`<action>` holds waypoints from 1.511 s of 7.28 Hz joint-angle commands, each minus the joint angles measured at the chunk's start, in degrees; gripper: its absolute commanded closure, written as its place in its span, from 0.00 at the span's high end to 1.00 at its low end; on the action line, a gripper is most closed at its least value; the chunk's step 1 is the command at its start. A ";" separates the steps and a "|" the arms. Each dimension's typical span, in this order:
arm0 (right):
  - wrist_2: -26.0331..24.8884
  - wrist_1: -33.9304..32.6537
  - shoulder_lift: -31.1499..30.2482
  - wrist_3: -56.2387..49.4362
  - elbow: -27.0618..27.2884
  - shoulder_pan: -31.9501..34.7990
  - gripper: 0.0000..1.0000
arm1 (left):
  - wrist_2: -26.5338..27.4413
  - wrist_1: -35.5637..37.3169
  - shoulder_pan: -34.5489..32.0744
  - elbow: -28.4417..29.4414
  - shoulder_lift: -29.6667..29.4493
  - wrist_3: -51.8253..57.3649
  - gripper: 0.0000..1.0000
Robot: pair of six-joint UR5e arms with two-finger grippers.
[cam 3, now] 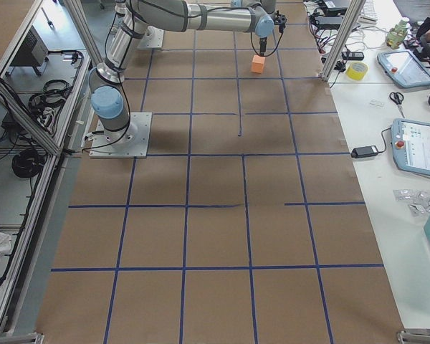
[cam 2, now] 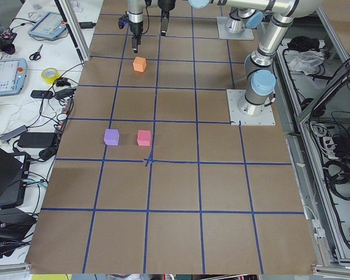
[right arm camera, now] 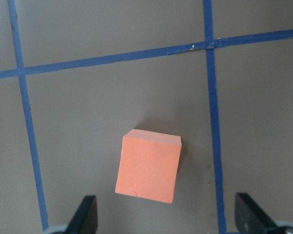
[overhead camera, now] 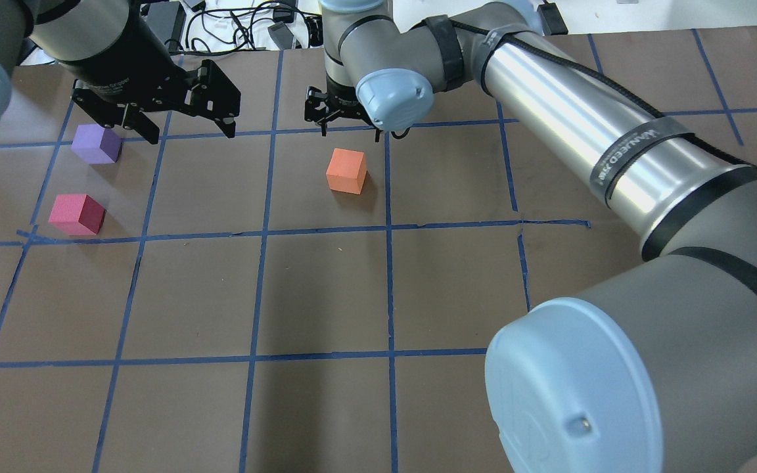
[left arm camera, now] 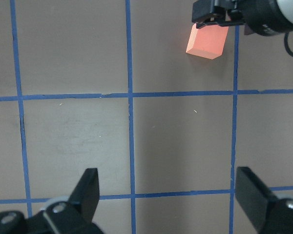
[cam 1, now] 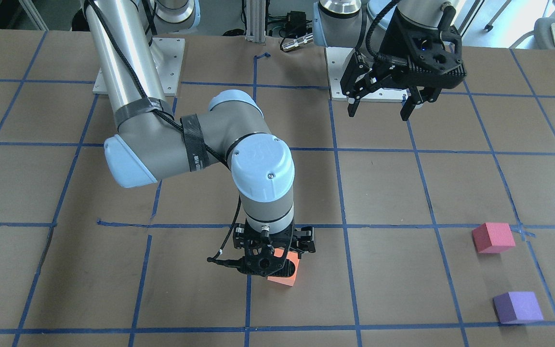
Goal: Arrange blocks in a line
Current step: 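Open the right gripper to set the orange cube down, then raise the right gripper back toward its start position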
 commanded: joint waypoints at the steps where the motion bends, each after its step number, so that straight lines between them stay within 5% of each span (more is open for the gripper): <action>1: -0.22 10.14 -8.26 -10.29 0.90 -6.09 1.00 | -0.07 0.05 0.00 0.08 -0.53 -0.05 1.00; 3: -0.66 14.34 -16.43 -18.85 5.18 -12.26 1.00 | 0.02 -0.39 -1.57 -0.01 -0.44 -0.04 1.00; 6: -0.75 13.12 -28.48 -31.89 20.10 -20.70 1.00 | 0.28 0.04 -3.52 -0.01 -1.05 -0.66 1.00; 8: -0.31 8.65 -29.31 -31.99 21.20 -21.95 1.00 | 0.28 0.13 -3.16 0.00 -0.36 -0.40 1.00; 11: -8.82 12.72 -32.01 -30.76 21.73 -21.08 1.00 | 0.11 0.22 -2.82 0.60 -0.54 -0.31 1.00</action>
